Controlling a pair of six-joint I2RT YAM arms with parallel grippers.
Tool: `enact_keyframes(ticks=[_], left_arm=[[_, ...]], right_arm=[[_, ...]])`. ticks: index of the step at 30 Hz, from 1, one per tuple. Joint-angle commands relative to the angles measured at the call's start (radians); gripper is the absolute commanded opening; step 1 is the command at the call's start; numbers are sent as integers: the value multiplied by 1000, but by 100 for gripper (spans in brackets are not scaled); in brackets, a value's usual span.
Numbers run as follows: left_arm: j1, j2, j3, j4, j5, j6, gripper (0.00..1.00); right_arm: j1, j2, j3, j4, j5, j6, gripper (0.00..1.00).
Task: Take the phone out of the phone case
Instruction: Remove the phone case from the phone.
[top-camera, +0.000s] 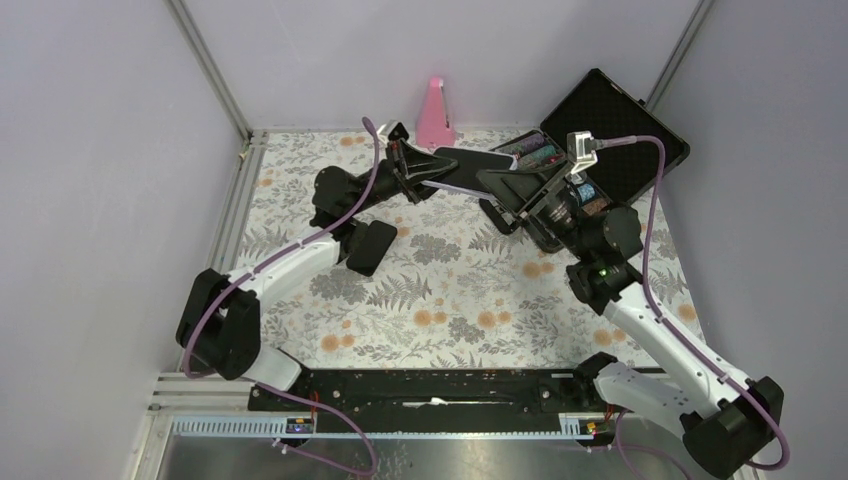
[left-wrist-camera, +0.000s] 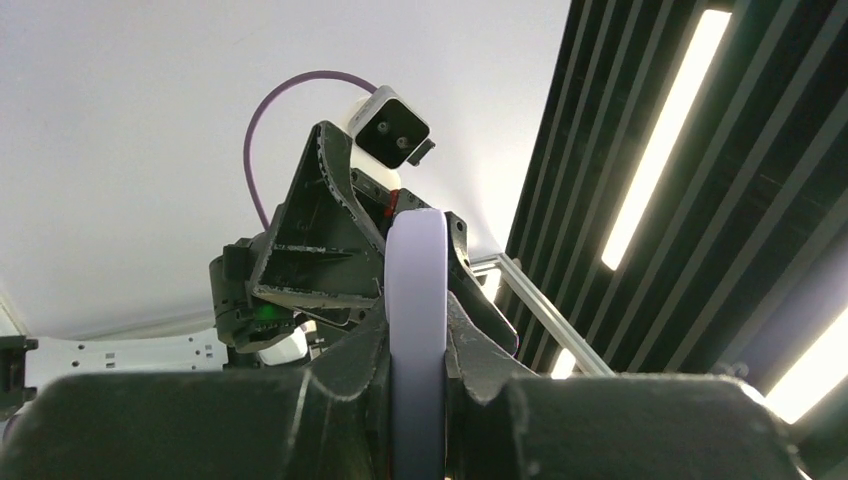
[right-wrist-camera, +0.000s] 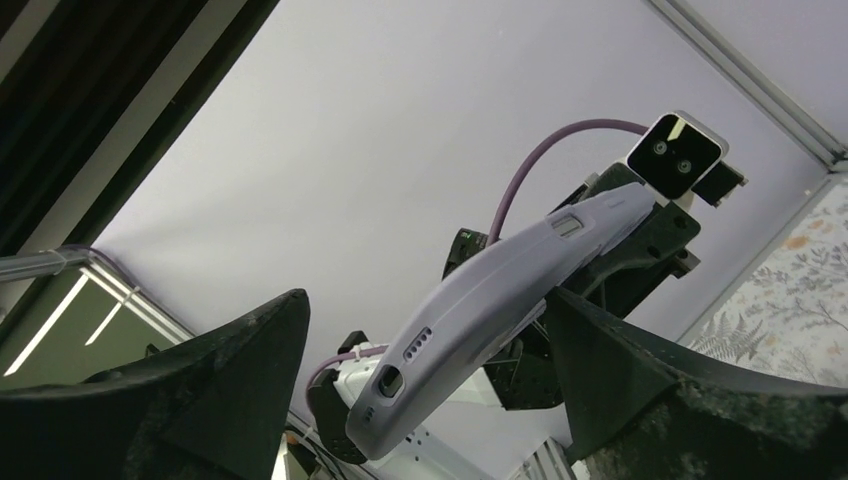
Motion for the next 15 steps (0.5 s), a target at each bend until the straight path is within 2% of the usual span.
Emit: enact_keyframes(ticks=[1,5,8,11,12,15], left_arm=[[9,17,17,47,11,-156,0],[25,16,13,58,5,-166,0],[30,17,11,57,3,-169,0],[30,20,19,58,6,-169,0],[30,19,20,56,7,-169,0],[30,14,19,44,10,-162,0]], right_arm=[[15,-90,-40,2,43,-26,89],[16,-148,-97,-3,52,-41,87],[16,-179,-113,-38,54,-57,91],[16,-194,-132,-43,70,-61,90],[16,-193,-138,-34,77,-62,86],[16,-170,-139,1,101,-58,64]])
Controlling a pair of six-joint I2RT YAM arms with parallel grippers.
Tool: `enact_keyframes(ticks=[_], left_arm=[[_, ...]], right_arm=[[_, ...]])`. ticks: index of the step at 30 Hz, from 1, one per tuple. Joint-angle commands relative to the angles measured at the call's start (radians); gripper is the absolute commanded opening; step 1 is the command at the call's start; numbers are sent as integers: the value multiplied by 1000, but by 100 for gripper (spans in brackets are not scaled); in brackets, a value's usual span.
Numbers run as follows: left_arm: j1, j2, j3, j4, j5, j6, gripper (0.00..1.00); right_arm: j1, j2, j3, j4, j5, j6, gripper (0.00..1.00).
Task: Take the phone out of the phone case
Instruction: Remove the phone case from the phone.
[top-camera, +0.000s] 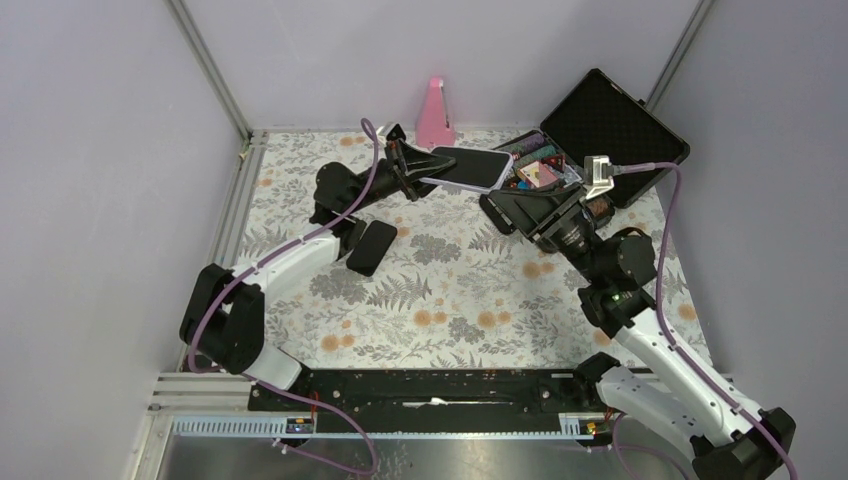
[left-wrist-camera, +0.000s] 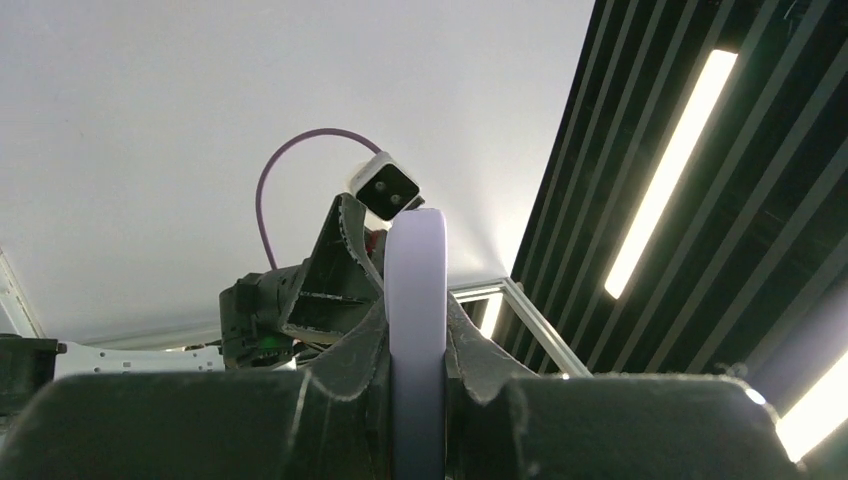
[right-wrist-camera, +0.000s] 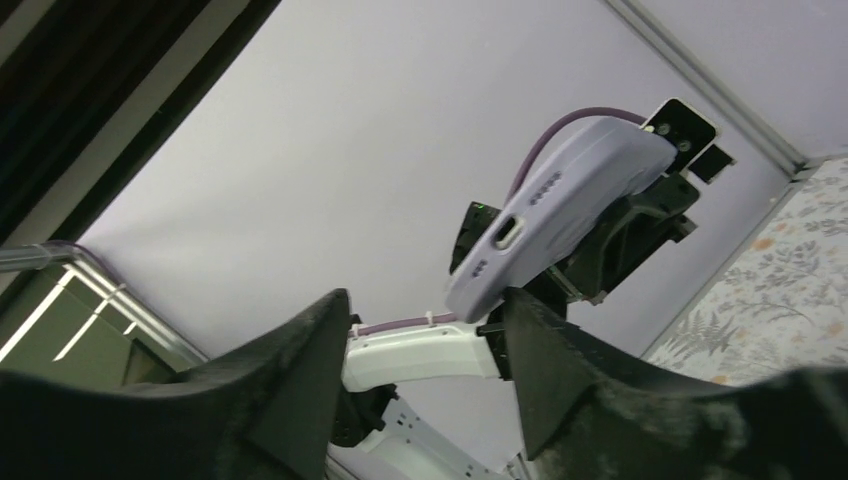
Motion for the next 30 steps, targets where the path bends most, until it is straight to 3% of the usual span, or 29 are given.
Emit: enact_keyframes(ticks=[1,5,10,15,30], left_arm=[[0,-24,17,74,-8,-162,0],[0,-33,20,70,-8,-163,0],[-8,-42,40,60,-14,-185,0],[-48,-63,88,-70,11,-155,0],[-98,-51,143,-82,81,-188,0]], right_arm=[[8,27,0,58,51,-10,59],[8,61,0,79,67,-14,52],[8,89,-94,405,124,3,35],[8,174,-6,542,35,-2,0],[5,329,262,628,-387,-27,0]])
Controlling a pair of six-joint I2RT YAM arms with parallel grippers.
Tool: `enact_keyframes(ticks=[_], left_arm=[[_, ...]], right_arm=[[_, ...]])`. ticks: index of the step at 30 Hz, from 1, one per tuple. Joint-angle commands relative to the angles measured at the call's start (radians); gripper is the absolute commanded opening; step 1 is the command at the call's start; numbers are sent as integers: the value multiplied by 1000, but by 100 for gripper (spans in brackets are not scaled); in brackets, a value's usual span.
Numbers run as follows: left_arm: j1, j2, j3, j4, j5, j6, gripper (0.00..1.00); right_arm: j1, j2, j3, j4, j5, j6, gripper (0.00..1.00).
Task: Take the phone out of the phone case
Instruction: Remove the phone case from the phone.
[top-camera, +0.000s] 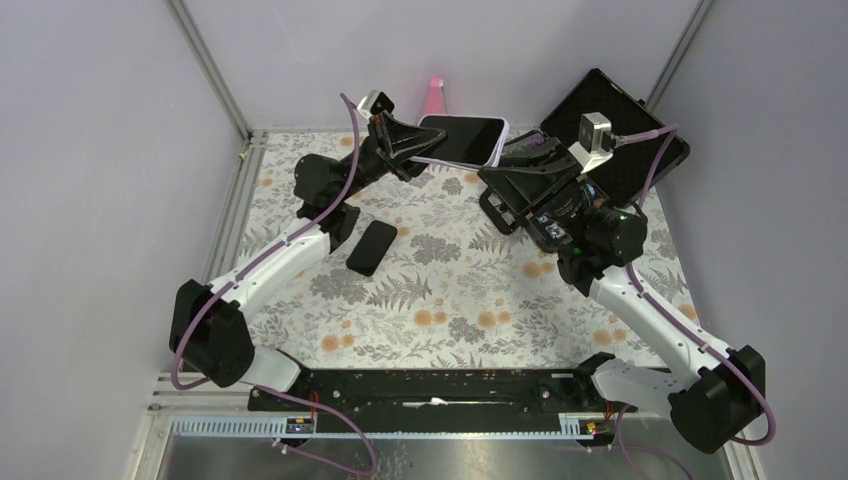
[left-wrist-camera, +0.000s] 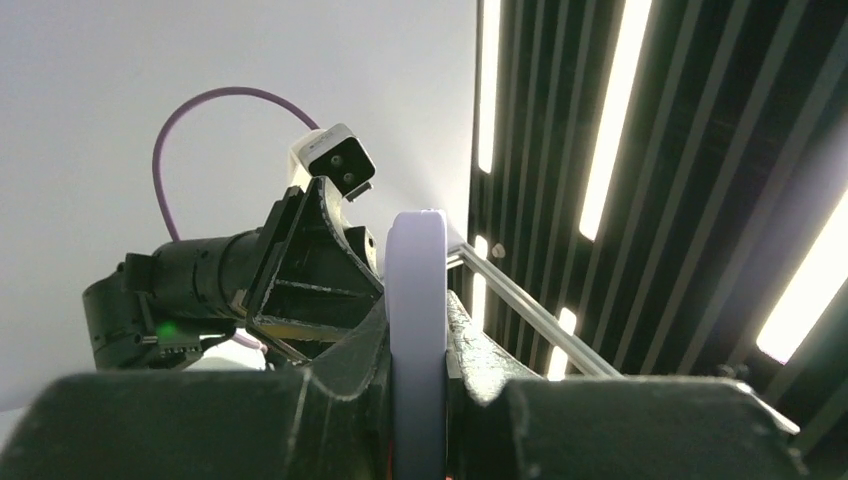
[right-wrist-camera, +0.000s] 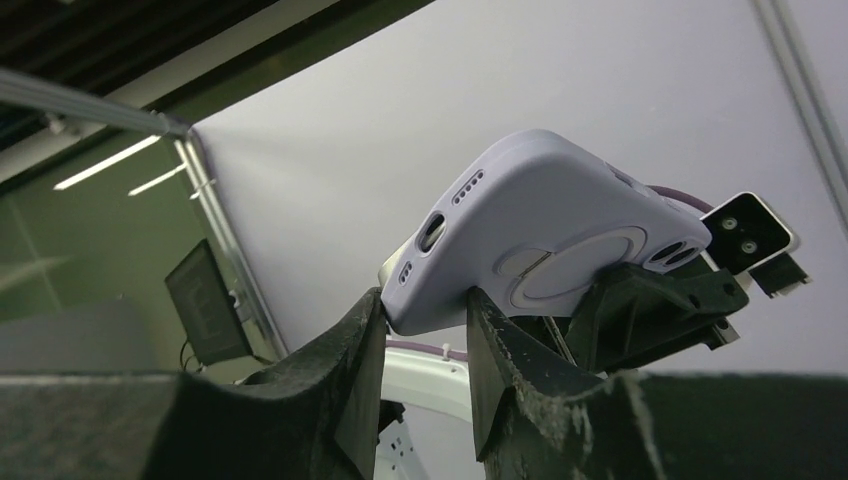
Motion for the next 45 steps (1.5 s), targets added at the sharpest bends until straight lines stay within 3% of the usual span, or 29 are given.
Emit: enact_keyframes(ticks=[1,5,13,17,19,21,23,25,30,35,37,41,45], left_arm=[[-77,8,16,-88,142,-183,0],[-80,6,12,-98,148,-171,0],[-101,36,66,-60,152,-163,0],[-83,34,46,10,102,-163,0],[-56,33,50,29,96,-156,0],[-20,26,58,24,102,-130,0],[3,16,66,-10,119,-91,0],[28,12,64,-21,133,-79,0],[49,25,86,7,172,-61,0],[91,-2,87,-34,212,-2,0],[93,-4,103,-25,232,2,0],[94,-20,103,-51,270,38,0],[97,-24,79,-17,273,27,0]], right_arm=[[22,27,117,104,-217,-2,0],[19,43,148,98,-270,5,0],[17,75,130,117,-219,71,0],[16,55,100,3,-189,82,3],[15,8,65,-96,-188,30,43],[14,-72,-13,-167,-144,-25,74],[15,-132,-42,-264,-124,-84,86],[14,-184,-22,-396,-155,-144,90],[6,-247,55,-606,-126,-186,93],[-57,-238,97,-708,-40,-41,92],[-100,-209,104,-744,-26,60,87],[-137,-123,111,-638,-57,235,69],[-146,-90,124,-611,-26,314,61]])
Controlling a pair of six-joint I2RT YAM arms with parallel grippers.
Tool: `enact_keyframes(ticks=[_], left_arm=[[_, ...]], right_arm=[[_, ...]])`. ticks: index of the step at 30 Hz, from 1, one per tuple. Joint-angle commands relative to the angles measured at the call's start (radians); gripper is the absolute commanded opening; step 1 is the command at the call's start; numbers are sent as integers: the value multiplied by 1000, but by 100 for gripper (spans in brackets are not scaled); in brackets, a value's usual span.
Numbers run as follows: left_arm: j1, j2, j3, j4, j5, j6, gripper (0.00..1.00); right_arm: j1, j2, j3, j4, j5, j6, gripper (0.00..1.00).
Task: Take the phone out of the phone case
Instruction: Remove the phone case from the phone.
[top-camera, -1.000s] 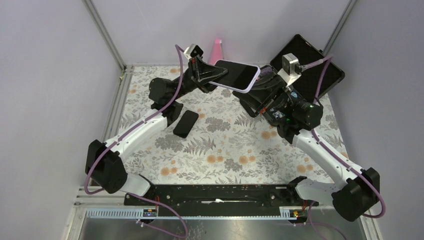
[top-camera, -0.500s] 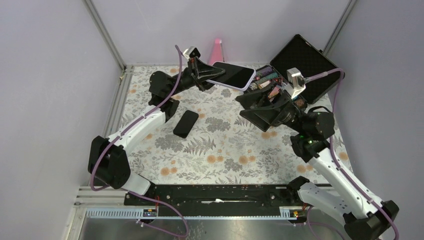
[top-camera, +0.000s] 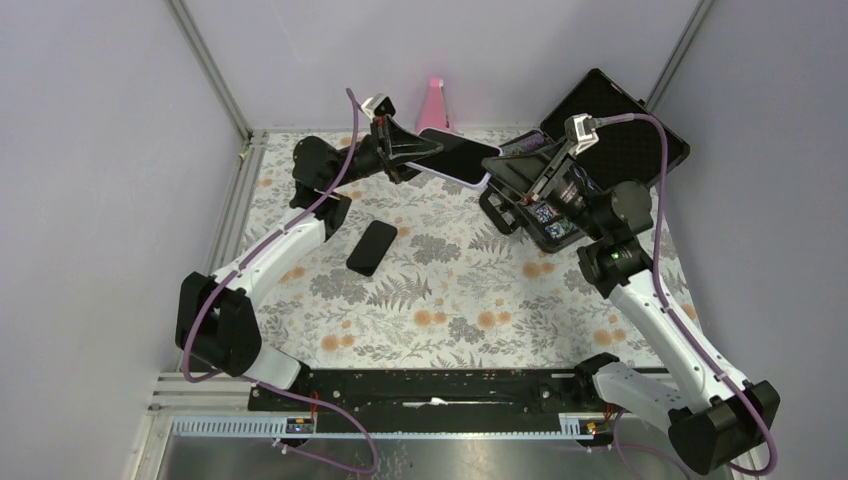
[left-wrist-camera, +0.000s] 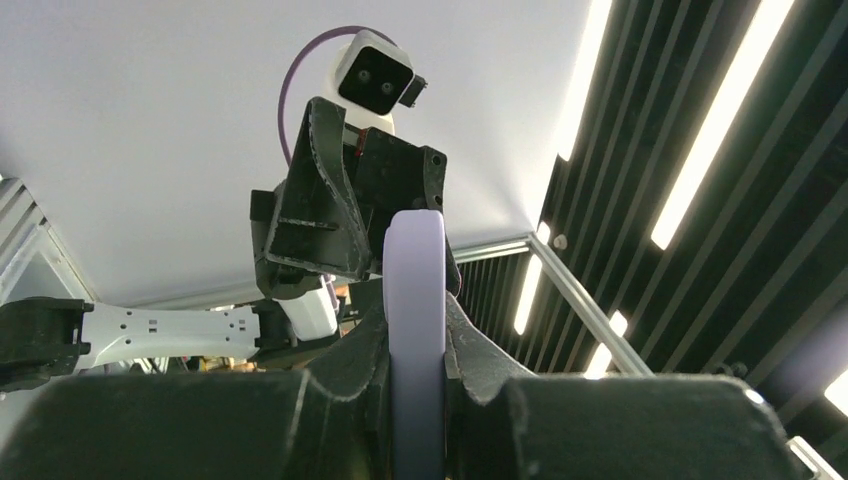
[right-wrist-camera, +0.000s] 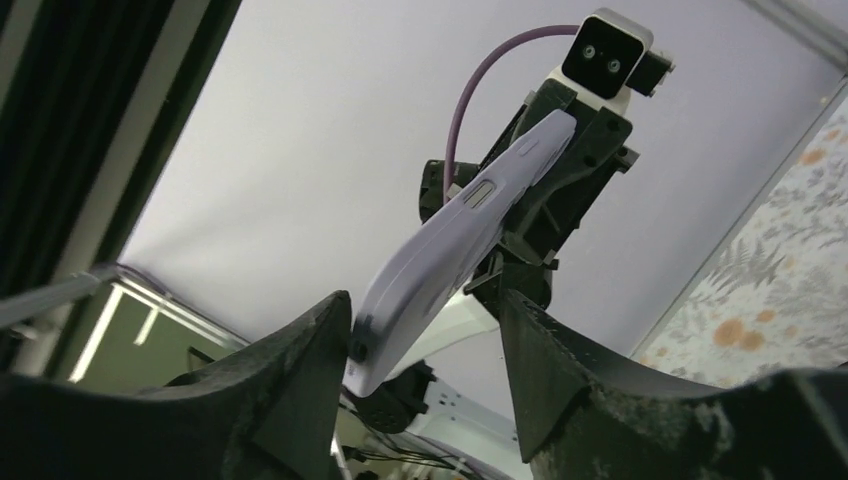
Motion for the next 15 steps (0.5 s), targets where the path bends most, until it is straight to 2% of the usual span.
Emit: enact_keyframes(ticks=[1,8,12,15], left_arm=[[2,-58,29,114,24,-20,0],[23,-51,10,138,23,-29,0],[27,-39,7,156,15,-43,0],[31,-31,3,172,4,-51,0]], right_arm=[[-16,15,42,40,51,145,59],[-30,22,-3,98,119,250,45],[-30,55,-12,162,83,293,31],[-30,65,-6,165,61,299,29]])
